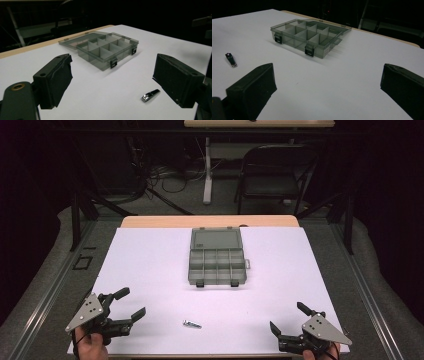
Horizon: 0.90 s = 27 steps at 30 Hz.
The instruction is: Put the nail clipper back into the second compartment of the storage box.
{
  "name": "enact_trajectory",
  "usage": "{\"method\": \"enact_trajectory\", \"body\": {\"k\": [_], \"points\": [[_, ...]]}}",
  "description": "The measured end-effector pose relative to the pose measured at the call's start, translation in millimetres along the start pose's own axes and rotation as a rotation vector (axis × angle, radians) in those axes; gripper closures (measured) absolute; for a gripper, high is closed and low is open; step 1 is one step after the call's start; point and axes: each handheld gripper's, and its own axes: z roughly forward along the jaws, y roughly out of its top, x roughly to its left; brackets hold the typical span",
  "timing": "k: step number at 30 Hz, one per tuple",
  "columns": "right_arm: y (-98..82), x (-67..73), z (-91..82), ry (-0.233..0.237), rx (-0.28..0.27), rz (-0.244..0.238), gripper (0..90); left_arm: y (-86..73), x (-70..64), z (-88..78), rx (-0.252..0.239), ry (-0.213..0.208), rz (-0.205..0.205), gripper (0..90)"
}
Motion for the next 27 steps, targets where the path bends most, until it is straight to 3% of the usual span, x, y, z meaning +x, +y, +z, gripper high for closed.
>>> {"method": "enact_trajectory", "body": {"k": [4,9,11,12,14,16,20,27], "points": [[0.5,0.4,0.1,0.005,0.001,-0.002,0.0,4.0,-0.8,-1.2,-0.009,-0.031,-0.019,15.2],[0.0,1.3,-0.2,0.015,-0.008,-0.004,0.0,13.2,-3.5,0.1,0.013,-0.042,0.005,15.1],[-0.1,1.0,-0.3,0.014,-0.01,-0.003,0.0,16.5,-4.1,2.3,0.033,-0.047,0.013,15.2],[-0.1,0.8,-0.8,0.016,0.0,-0.003,0.0,19.6,-4.0,6.5,0.051,-0.072,0.011,15.1],[-0.2,1.0,-0.7,0.019,0.001,-0.004,0.0,21.5,-4.1,8.1,0.067,-0.075,0.016,15.1],[-0.1,1.4,-0.1,0.019,-0.001,-0.005,0.0,27.7,-3.7,14.3,0.109,-0.11,0.027,15.1],[-0.3,2.2,0.3,0.022,-0.002,-0.004,0.0,34.8,-3.0,21.5,0.15,-0.143,0.033,15.2],[-0.6,2.0,0.3,0.024,0.005,-0.003,0.0,45.2,-2.4,29.0,0.187,-0.159,0.037,15.2]]}}
